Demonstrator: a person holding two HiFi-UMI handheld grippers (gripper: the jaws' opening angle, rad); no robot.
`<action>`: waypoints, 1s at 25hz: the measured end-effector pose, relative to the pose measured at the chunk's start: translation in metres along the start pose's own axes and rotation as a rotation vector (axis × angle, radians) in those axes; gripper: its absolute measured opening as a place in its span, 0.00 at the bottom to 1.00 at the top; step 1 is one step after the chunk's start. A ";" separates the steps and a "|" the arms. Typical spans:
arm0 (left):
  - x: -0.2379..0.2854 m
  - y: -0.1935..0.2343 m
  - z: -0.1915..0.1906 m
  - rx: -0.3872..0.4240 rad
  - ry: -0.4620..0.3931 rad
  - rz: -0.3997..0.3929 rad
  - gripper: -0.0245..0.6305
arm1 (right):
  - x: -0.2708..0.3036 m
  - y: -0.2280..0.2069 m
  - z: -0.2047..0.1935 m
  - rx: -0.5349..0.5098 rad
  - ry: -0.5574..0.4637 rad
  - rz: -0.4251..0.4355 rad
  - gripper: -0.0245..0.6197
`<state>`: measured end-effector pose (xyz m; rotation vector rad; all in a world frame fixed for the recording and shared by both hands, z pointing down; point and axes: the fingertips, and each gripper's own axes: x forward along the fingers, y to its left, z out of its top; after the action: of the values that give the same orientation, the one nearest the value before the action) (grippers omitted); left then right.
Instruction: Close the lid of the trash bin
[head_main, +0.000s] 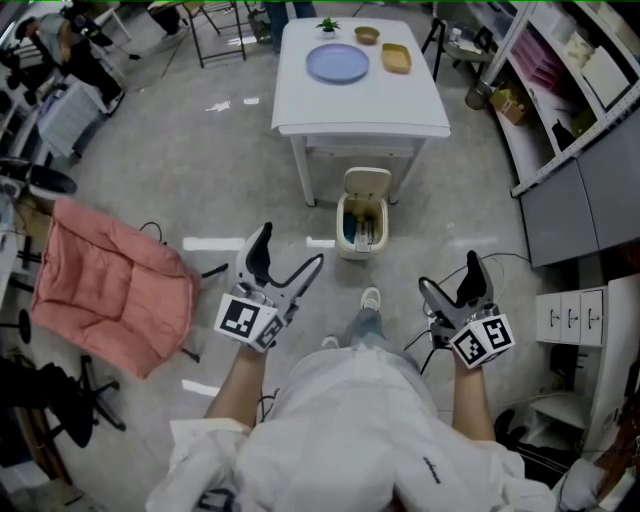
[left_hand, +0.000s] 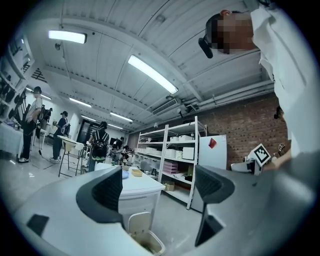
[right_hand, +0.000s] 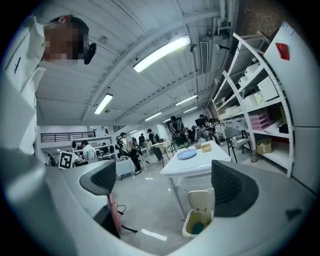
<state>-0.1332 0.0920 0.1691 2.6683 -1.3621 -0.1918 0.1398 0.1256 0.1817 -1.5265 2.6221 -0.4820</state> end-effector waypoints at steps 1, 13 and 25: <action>0.010 0.001 -0.001 -0.002 0.004 -0.001 0.73 | 0.007 -0.007 0.002 0.001 0.003 0.003 0.95; 0.122 0.017 -0.026 0.005 0.078 0.007 0.73 | 0.089 -0.086 0.014 0.007 0.069 0.080 0.95; 0.200 0.030 -0.072 0.024 0.184 0.060 0.73 | 0.152 -0.149 -0.004 -0.078 0.183 0.233 0.95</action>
<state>-0.0278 -0.0825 0.2348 2.5851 -1.3920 0.0750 0.1865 -0.0718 0.2452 -1.2249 2.9427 -0.5272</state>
